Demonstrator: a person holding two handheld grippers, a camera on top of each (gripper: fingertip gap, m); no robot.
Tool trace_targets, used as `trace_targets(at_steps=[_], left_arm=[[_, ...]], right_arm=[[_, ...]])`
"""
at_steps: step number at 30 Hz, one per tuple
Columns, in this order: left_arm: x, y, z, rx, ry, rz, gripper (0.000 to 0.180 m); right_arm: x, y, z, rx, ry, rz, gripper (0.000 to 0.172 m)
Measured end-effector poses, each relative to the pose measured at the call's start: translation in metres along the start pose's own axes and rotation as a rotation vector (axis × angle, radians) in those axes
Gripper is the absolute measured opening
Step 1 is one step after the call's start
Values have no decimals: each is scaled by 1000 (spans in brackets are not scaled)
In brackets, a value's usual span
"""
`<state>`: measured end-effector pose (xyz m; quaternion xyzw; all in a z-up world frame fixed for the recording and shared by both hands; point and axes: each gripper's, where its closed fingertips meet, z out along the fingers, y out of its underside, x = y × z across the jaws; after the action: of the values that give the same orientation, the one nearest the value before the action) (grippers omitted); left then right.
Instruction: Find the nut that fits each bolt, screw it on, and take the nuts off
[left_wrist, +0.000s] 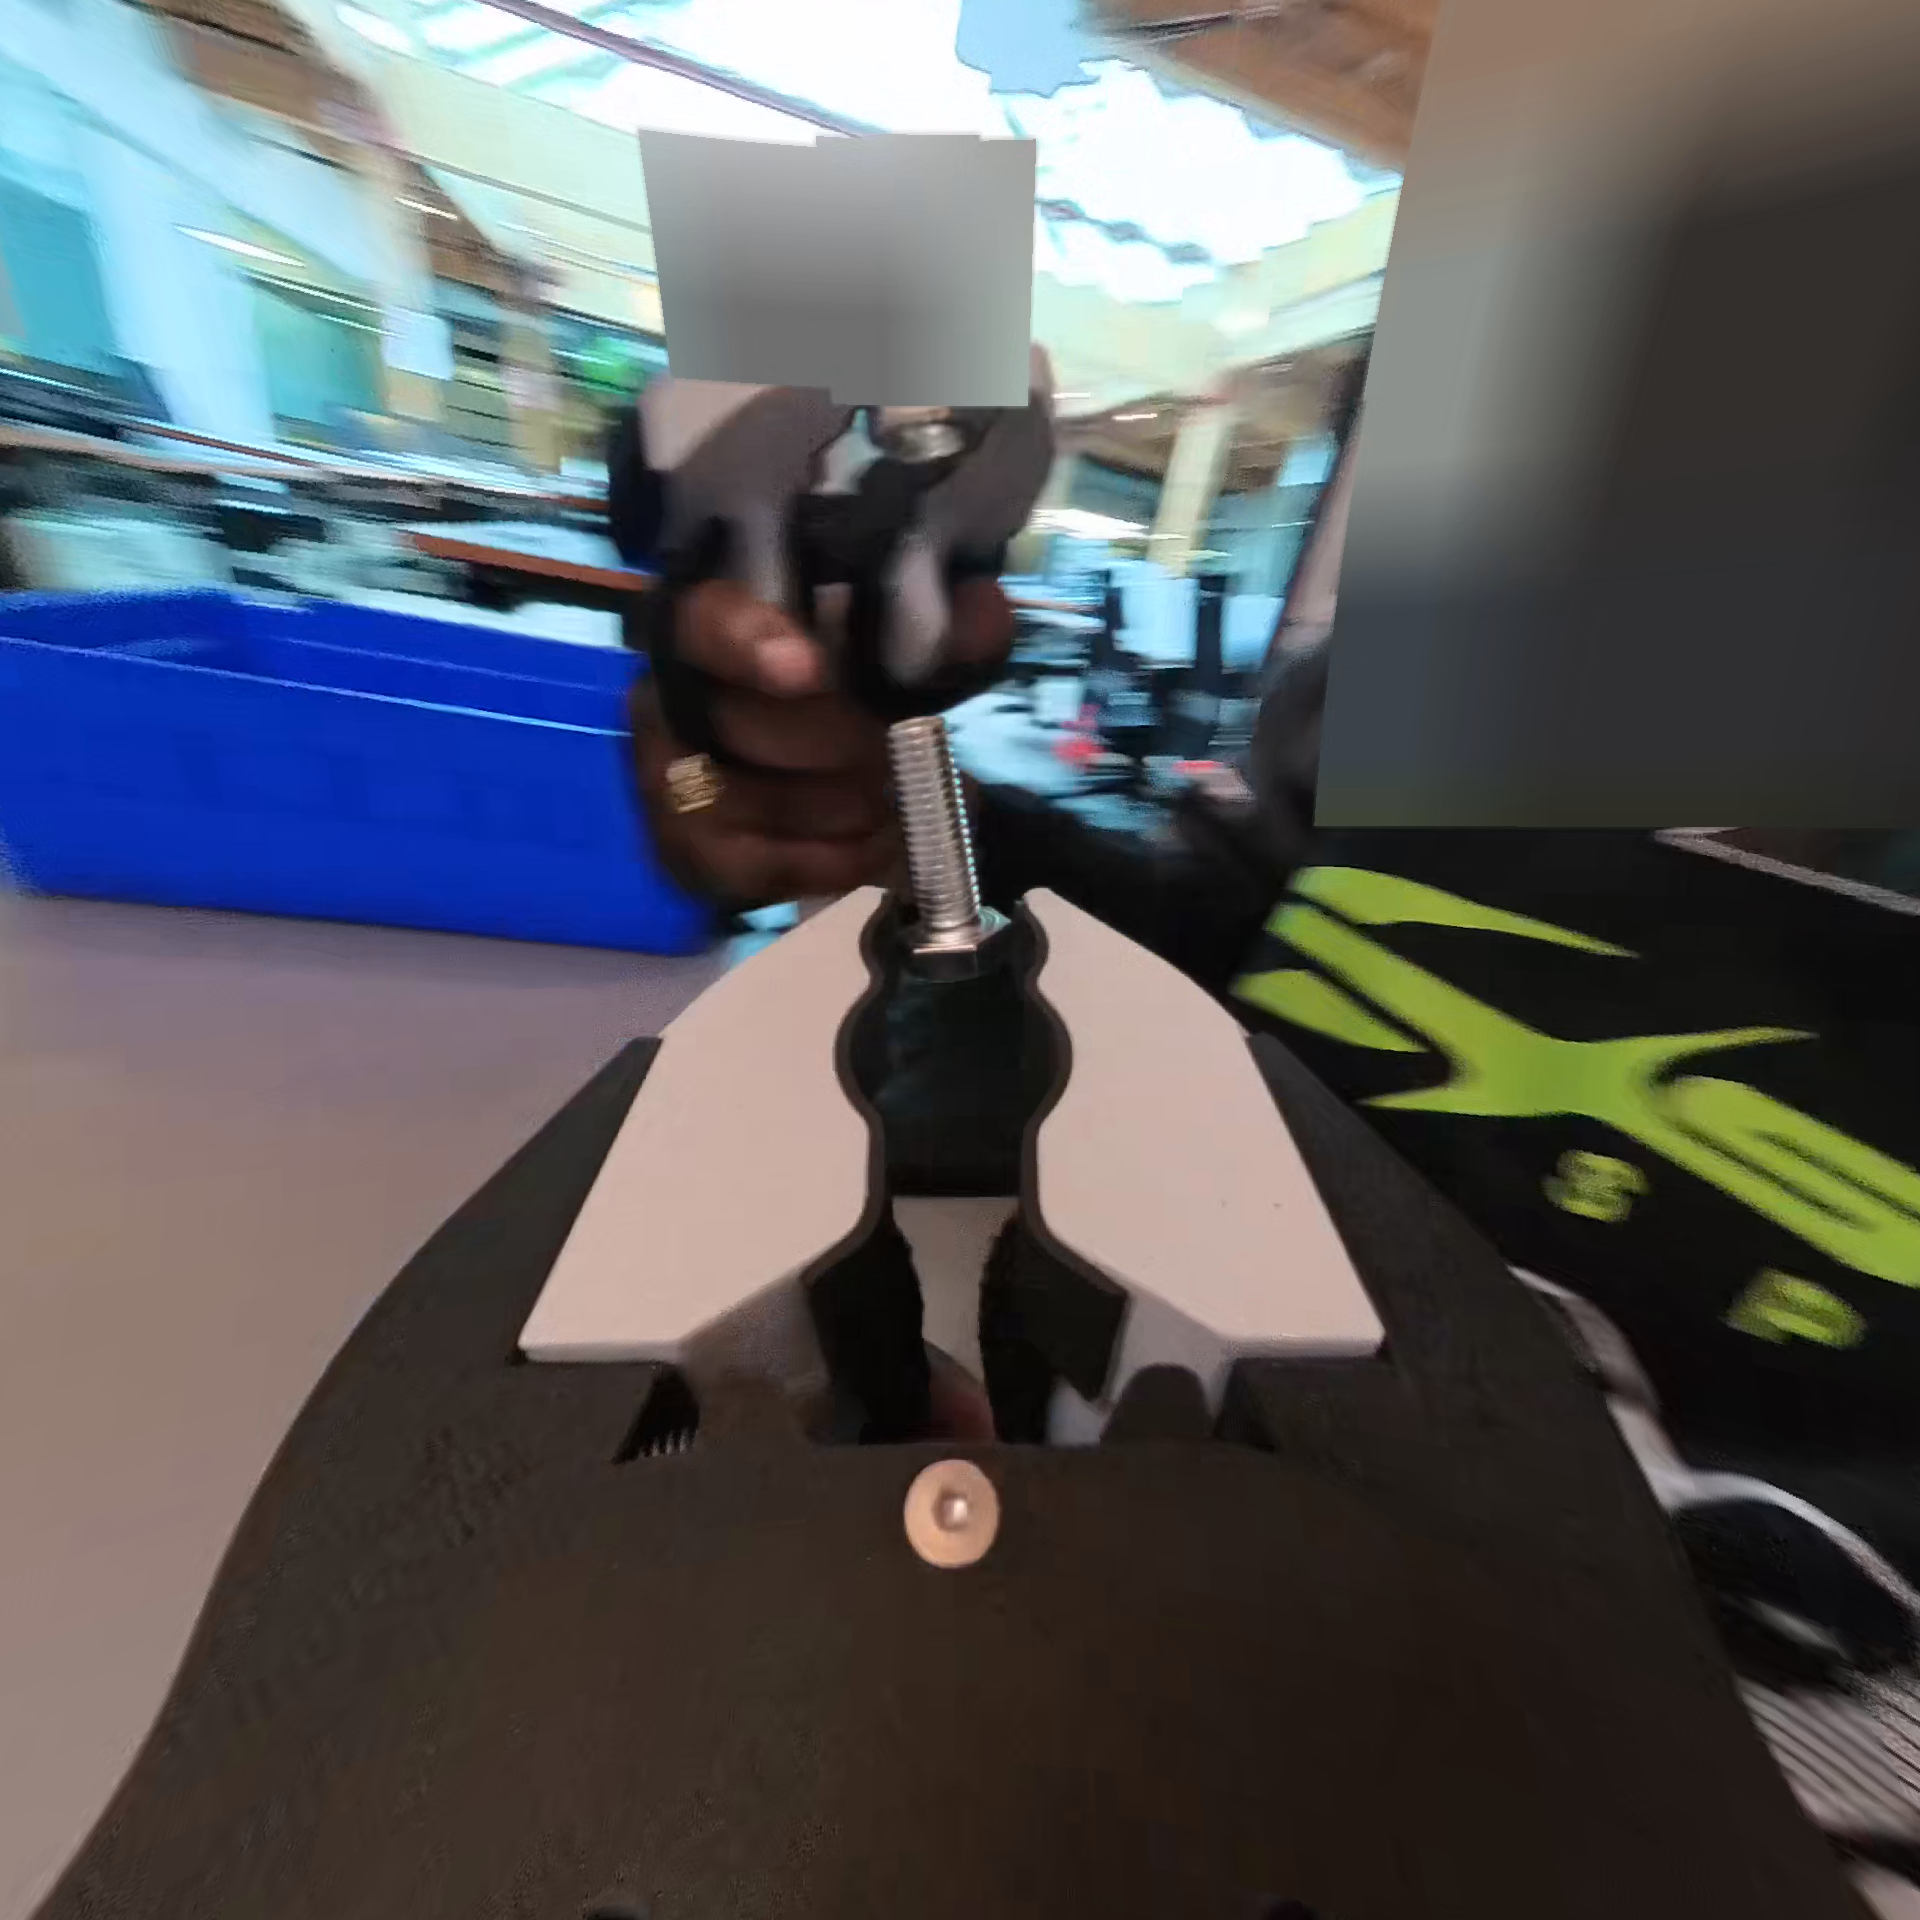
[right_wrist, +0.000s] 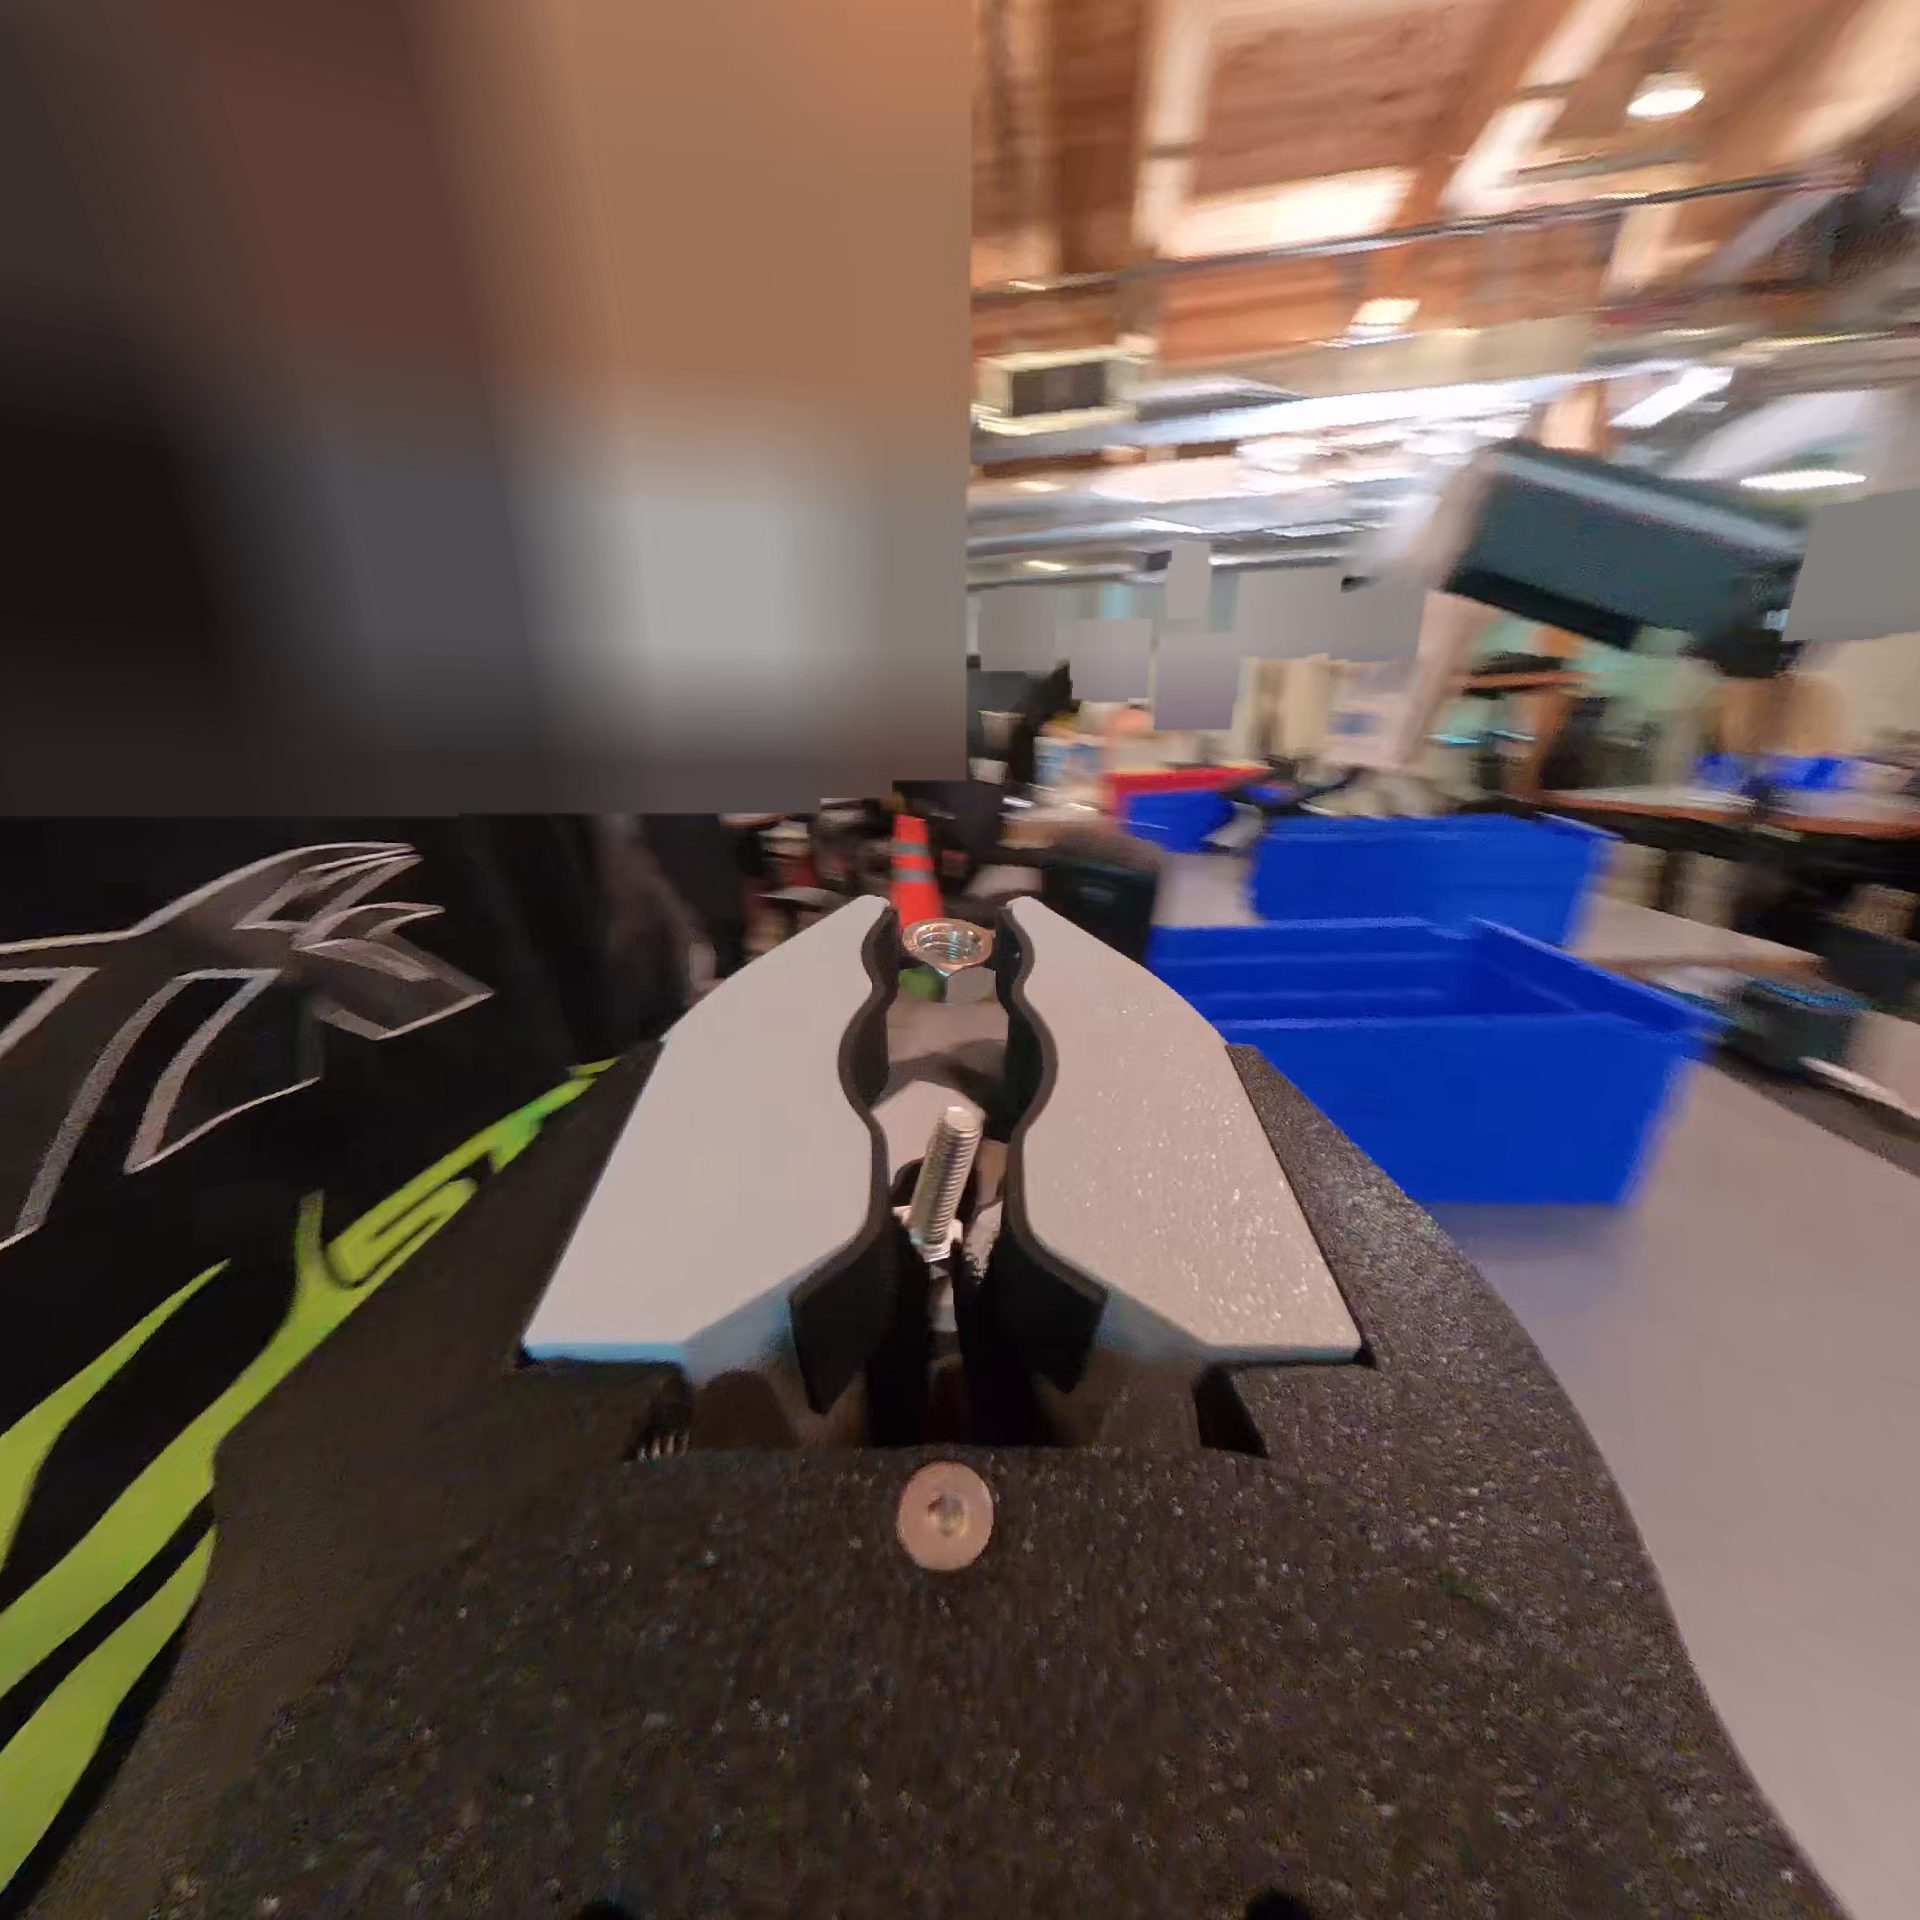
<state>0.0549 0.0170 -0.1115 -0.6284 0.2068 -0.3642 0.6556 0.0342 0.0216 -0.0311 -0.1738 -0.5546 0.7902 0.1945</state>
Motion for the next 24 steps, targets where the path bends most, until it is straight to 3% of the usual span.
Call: trace_targets(at_steps=[3, 5, 9, 12, 15, 20, 24], left_arm=[[-54, -3, -25, -43, -437, 174, 21], [-72, -6, -42, -64, -609, 225, 21], [-75, -16, -52, 8, -642, 183, 21], [-75, -19, -55, 24, -656, 186, 21], [-76, -16, -53, 13, -654, 188, 21], [-77, -13, -51, -4, -652, 190, 21], [-77, -11, -50, -15, -648, 191, 21]], right_arm=[[36, -11, -30, -130, 376, -72, 18], [57, -17, -68, -269, 630, -98, 18], [84, -36, -178, -487, 1119, -154, 18], [93, -20, -259, -686, 1386, -52, 18], [93, 14, -302, -861, 1468, 117, 18], [93, 60, -323, -997, 1440, 329, 19], [89, 77, -329, -1059, 1427, 404, 19]])
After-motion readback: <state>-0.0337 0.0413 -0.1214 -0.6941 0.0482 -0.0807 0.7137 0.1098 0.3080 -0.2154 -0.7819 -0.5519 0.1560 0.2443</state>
